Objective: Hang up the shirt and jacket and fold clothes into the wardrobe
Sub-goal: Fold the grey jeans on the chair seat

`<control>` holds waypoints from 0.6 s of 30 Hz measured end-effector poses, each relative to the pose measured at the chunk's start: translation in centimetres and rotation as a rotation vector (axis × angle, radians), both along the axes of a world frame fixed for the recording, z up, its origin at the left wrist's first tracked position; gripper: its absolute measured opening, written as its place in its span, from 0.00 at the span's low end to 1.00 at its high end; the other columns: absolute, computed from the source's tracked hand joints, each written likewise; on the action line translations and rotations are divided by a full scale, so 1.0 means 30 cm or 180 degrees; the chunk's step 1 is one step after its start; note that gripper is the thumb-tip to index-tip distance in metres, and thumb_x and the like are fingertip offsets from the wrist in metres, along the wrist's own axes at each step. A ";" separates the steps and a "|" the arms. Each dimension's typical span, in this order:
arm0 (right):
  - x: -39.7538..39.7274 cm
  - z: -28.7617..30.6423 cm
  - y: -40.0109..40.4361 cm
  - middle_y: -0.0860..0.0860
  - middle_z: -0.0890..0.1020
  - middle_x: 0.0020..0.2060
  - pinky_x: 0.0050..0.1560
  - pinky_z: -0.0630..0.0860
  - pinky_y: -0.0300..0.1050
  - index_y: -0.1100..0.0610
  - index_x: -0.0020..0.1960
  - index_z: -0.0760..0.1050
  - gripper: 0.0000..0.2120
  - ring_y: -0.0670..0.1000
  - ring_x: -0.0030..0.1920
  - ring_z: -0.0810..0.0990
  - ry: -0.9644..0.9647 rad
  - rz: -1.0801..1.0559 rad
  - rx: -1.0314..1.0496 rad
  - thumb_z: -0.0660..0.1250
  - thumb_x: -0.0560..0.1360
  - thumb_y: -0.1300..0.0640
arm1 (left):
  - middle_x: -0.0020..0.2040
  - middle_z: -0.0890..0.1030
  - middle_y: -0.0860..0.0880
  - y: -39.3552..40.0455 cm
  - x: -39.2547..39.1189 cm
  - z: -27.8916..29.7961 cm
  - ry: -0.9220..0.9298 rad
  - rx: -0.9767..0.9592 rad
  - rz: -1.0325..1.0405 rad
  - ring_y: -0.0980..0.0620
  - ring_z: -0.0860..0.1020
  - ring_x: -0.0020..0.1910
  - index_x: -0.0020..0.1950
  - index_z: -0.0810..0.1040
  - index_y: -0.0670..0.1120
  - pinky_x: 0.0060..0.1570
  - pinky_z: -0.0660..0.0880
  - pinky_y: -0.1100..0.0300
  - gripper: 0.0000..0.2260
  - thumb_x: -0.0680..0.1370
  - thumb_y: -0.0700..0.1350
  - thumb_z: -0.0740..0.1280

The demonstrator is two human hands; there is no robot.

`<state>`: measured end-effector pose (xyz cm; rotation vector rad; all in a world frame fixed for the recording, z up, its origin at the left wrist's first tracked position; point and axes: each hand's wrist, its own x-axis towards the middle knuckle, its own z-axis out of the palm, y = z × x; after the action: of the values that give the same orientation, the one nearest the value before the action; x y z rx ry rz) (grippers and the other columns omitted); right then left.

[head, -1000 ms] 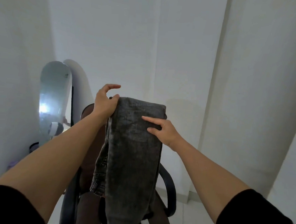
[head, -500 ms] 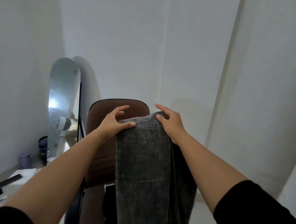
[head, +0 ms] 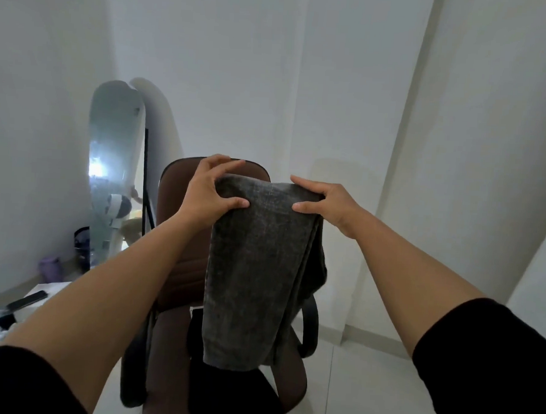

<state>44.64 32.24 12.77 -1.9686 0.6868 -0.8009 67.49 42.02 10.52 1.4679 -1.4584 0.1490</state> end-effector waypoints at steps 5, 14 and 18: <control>0.020 0.030 0.051 0.46 0.76 0.59 0.59 0.70 0.36 0.49 0.66 0.74 0.29 0.46 0.60 0.74 -0.0046 0.0141 -0.0101 0.75 0.68 0.63 | 0.66 0.66 0.48 0.108 0.028 0.063 -0.0225 0.0107 0.0290 0.55 0.66 0.65 0.66 0.75 0.50 0.66 0.62 0.66 0.31 0.64 0.47 0.79; 0.139 0.109 0.041 0.52 0.79 0.55 0.60 0.76 0.46 0.53 0.65 0.74 0.27 0.52 0.58 0.79 -0.0035 0.0205 -0.0163 0.75 0.68 0.63 | 0.67 0.67 0.48 0.169 0.118 0.124 0.0106 0.0200 0.0225 0.57 0.70 0.61 0.61 0.76 0.50 0.65 0.67 0.63 0.29 0.61 0.49 0.79; 0.224 0.012 -0.046 0.52 0.78 0.57 0.61 0.76 0.50 0.51 0.62 0.76 0.24 0.53 0.59 0.77 0.0234 0.0036 -0.0111 0.76 0.68 0.62 | 0.65 0.66 0.48 0.069 0.197 0.009 0.0173 0.0370 0.0291 0.52 0.69 0.64 0.60 0.77 0.53 0.68 0.66 0.59 0.29 0.60 0.49 0.80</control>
<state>51.36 30.85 13.12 -2.0403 0.7082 -0.7413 73.40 44.07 10.80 1.6215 -1.3761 0.0808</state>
